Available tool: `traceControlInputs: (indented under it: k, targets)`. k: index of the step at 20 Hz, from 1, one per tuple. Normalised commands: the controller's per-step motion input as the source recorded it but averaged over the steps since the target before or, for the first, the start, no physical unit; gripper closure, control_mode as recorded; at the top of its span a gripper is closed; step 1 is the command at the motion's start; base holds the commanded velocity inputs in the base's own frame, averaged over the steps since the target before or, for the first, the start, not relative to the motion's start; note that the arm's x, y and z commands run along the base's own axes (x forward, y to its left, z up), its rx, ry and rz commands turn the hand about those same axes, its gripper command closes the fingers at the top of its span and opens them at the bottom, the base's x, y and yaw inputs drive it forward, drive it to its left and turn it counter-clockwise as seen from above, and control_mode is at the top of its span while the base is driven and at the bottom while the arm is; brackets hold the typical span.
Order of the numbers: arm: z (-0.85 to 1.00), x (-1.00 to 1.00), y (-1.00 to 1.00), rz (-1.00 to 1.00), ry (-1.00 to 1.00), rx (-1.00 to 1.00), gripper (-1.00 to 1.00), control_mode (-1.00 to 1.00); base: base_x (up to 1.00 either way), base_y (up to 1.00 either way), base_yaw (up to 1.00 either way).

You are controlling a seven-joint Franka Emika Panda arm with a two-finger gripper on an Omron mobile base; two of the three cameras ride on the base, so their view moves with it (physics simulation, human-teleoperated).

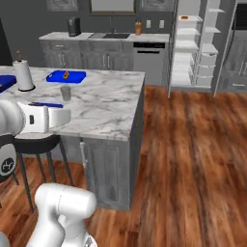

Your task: Take the donuts from the fridge and place them on the empty tray on the dining counter.

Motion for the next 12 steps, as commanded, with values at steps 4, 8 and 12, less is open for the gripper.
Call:
traceControlInputs:
  k: [4,8,12]
  targets:
    - [0.0,0.0,0.0,0.0,0.0,0.0,-1.0,1.0,0.03,-1.0,0.11]
    - [0.0,0.0,0.0,0.0,0.0,0.0,-1.0,1.0,0.22,-0.98,0.37]
    - [0.0,0.0,0.0,0.0,0.0,0.0,-1.0,1.0,0.3,-0.7,0.5]
